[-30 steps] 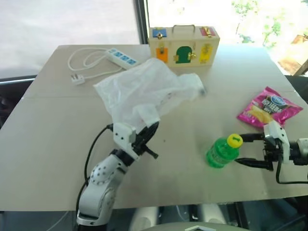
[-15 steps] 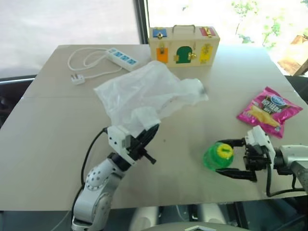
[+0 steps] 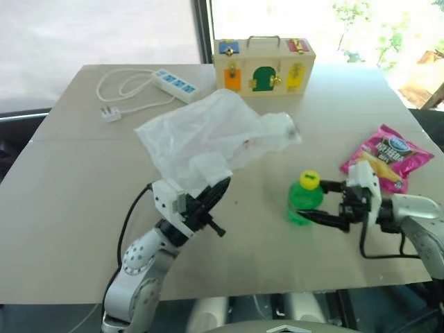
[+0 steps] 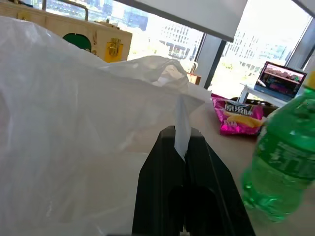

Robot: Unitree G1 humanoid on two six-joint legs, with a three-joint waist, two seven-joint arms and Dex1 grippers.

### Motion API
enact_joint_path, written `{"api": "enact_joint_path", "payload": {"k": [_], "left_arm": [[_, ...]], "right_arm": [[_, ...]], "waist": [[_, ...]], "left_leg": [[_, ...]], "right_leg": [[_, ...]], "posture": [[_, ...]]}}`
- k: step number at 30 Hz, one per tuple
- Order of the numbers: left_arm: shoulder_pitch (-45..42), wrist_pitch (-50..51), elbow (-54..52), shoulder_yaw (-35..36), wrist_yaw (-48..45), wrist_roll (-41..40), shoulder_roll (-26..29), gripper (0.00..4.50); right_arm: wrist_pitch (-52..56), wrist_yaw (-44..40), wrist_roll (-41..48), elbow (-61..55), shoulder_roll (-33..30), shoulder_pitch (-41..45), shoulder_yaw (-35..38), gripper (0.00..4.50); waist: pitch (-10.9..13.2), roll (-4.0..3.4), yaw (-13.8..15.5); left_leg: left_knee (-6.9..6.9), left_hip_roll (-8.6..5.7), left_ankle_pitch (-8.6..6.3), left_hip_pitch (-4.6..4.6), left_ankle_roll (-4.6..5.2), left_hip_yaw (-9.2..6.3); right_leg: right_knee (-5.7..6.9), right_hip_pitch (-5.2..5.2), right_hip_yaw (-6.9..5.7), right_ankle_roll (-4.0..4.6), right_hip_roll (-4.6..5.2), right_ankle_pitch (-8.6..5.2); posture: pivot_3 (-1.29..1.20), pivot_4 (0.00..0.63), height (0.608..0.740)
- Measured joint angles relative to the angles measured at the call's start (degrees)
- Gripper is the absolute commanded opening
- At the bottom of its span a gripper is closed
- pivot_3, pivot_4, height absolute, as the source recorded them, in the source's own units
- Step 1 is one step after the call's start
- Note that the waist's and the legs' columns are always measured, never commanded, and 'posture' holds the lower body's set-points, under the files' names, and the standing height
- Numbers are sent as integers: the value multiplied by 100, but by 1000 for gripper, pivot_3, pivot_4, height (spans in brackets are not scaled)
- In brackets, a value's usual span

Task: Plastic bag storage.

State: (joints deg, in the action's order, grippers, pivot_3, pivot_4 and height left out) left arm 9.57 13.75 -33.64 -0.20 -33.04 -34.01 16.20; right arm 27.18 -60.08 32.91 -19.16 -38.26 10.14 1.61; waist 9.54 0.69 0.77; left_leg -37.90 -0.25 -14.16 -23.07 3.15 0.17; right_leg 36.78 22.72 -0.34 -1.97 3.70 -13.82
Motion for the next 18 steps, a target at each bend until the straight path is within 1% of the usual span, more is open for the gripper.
{"api": "enact_joint_path", "payload": {"k": [1,3,5,7,10,12,14,15,17,18], "left_arm": [[-11,66,-102,21,-55,-238,25,0],[-14,138,-239,41,-90,-535,45,0],[-30,269,-332,91,-98,-823,134,0],[-26,409,-466,160,-102,-1130,266,0],[-4,527,-602,236,-99,-1416,395,0],[-35,622,-634,275,-41,-1656,447,0],[-46,659,-648,292,7,-1798,445,0],[-56,691,-652,333,122,-1967,412,0],[-101,707,-667,381,239,-2144,351,0],[-168,720,-699,414,339,-2299,342,0]], "right_arm": [[-110,149,-129,121,269,276,-95,3124],[-312,265,-251,212,498,590,-185,3124],[-754,379,-549,466,833,1025,-354,3124],[-1543,471,-1071,983,1205,1510,-580,3124],[-2318,548,-1461,1633,1562,1857,-732,3124],[-2859,626,-1706,2342,1943,2207,-811,3124],[-3136,662,-1806,2616,2073,2358,-847,3124],[-3579,668,-1978,2961,2161,2510,-893,3124],[-4031,698,-2198,3355,2232,2649,-963,3124],[-4484,782,-2419,3801,2327,2771,-999,3124]], "waist": [[4,-3,-15],[7,-8,-4],[9,-5,-11],[11,-4,-18],[12,-3,12],[16,-7,-12],[16,-7,-15],[16,-7,-7],[16,-7,-8],[17,-8,-14]], "left_leg": [[-2,0,0,-1,0,1],[-4,-1,0,-1,0,1],[-6,0,0,-2,-1,0],[-8,0,1,0,-1,2],[-9,-7,1,-4,-1,-6],[-9,-8,1,-4,-2,2],[-9,-7,1,-3,-2,3],[-9,-7,1,-2,-2,-1],[-9,-7,2,-1,-3,-2],[-9,-7,2,-1,-4,-1]], "right_leg": [[1,3,3,0,-1,1],[3,2,2,0,-1,1],[3,2,1,-1,-6,1],[5,2,-3,-3,-12,3],[5,0,-13,-20,-16,13],[5,3,-13,-21,-22,14],[5,3,-14,-21,-20,14],[5,2,-14,-21,-20,14],[6,2,-13,-21,-18,14],[7,2,-13,-20,-17,15]], "posture": [[0,150,740],[0,150,740],[0,150,740],[0,150,740],[0,150,740],[0,150,740],[0,150,740],[0,150,740],[0,150,740],[0,150,740]]}}
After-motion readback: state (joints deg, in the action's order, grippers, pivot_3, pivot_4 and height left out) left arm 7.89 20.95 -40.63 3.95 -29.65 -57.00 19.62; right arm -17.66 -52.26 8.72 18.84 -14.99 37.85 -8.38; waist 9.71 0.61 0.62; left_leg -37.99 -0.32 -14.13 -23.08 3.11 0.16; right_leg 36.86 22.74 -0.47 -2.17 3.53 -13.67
